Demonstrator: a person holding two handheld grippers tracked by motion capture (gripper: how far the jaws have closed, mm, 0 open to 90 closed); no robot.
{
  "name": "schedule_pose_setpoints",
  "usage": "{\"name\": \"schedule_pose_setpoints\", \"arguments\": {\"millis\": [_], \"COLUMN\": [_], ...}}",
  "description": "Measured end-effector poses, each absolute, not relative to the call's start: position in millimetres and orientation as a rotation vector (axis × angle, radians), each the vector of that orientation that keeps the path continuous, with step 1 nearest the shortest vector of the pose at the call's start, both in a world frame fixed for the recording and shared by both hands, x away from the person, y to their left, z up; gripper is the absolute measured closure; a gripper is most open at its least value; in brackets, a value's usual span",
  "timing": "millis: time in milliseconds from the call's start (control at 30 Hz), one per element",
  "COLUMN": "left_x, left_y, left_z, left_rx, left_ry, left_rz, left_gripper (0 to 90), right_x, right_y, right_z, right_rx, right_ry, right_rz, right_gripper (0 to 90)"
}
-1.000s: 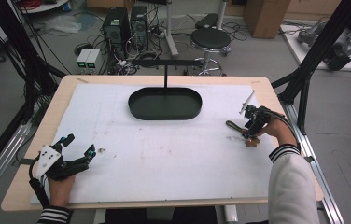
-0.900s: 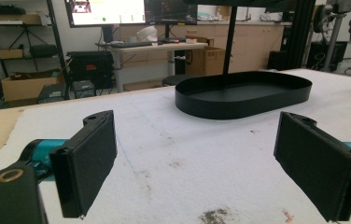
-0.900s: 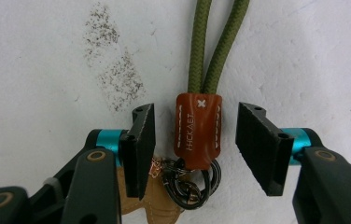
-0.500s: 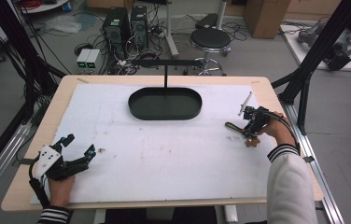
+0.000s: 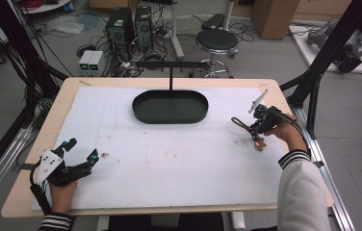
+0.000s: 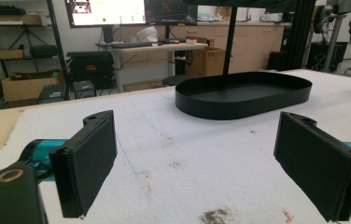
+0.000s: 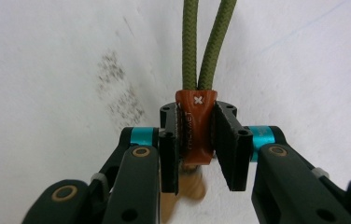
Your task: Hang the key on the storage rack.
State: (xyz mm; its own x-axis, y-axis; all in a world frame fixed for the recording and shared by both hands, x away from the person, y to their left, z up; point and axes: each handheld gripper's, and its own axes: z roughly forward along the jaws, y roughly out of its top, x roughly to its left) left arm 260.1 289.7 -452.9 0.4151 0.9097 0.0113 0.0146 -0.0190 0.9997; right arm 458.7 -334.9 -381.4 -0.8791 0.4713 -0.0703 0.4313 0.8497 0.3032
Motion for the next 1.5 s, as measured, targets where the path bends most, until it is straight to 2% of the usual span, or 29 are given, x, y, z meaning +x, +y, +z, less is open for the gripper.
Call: {"name": "schedule_pose_setpoints", "arguments": {"millis": [567, 900, 1500], "left_x": [260, 260, 260], "left_y": [290, 290, 290], "left_z": [-453, -453, -453], "left_rx": [1.408, 1.407, 1.405], "left_ry": [0.893, 0.893, 0.891], "left_rz": [0.891, 0.889, 0.891], "left_gripper": [13.7, 13.7, 13.6], "right_x": [443, 440, 443], "right_y": [-327, -317, -285], "right_z": [-344, -326, -304], "right_rx": [0.806, 0.856, 0.939], "right_ry": [2.616, 2.412, 2.156], "right_rz": [0.955, 1.137, 1.209], "right_gripper": [72.4, 72.3, 72.2]}}
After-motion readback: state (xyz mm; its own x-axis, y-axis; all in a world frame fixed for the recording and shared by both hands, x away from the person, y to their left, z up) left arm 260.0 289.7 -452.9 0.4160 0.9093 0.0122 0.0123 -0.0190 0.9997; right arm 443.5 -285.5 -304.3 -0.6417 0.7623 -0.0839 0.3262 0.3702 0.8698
